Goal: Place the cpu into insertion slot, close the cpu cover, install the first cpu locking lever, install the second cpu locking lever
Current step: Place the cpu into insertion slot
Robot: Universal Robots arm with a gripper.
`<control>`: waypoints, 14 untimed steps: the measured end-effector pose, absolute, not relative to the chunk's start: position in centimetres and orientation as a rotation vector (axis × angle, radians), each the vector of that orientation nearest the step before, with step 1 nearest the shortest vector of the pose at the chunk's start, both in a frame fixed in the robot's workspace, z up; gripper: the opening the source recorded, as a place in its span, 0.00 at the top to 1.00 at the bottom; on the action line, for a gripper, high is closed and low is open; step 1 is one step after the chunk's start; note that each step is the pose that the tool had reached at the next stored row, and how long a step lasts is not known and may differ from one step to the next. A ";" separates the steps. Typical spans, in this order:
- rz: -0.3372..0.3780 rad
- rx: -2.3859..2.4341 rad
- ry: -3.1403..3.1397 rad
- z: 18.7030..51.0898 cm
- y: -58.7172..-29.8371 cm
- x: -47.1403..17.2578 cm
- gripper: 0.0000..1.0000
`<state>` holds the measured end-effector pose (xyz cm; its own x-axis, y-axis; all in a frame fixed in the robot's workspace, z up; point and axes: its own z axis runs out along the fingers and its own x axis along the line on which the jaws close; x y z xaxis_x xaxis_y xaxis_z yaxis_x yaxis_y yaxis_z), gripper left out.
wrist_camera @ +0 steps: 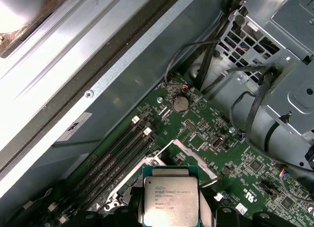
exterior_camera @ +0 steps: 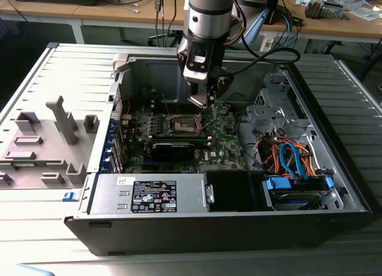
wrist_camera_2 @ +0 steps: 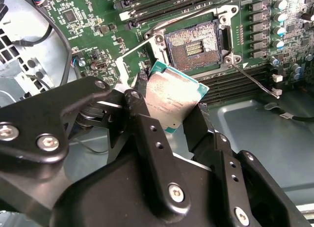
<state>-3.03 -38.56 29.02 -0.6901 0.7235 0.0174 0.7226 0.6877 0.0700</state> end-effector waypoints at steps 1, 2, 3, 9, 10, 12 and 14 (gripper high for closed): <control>0.112 1.233 2.875 29.0 -38.6 -3.0 0.46; 0.112 1.235 2.874 29.0 -38.6 -3.0 0.46; 0.112 1.236 2.873 29.0 -38.6 -3.0 0.46; 0.112 1.248 2.868 29.0 -38.6 -3.0 0.46; 0.111 1.249 2.867 29.0 -38.6 -3.0 0.46; 0.111 1.252 2.866 29.0 -38.6 -3.0 0.46; 0.111 1.256 2.864 29.0 -38.6 -3.0 0.46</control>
<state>-3.03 -38.56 29.01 -0.6778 0.7350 0.0174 0.7341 0.6754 0.0701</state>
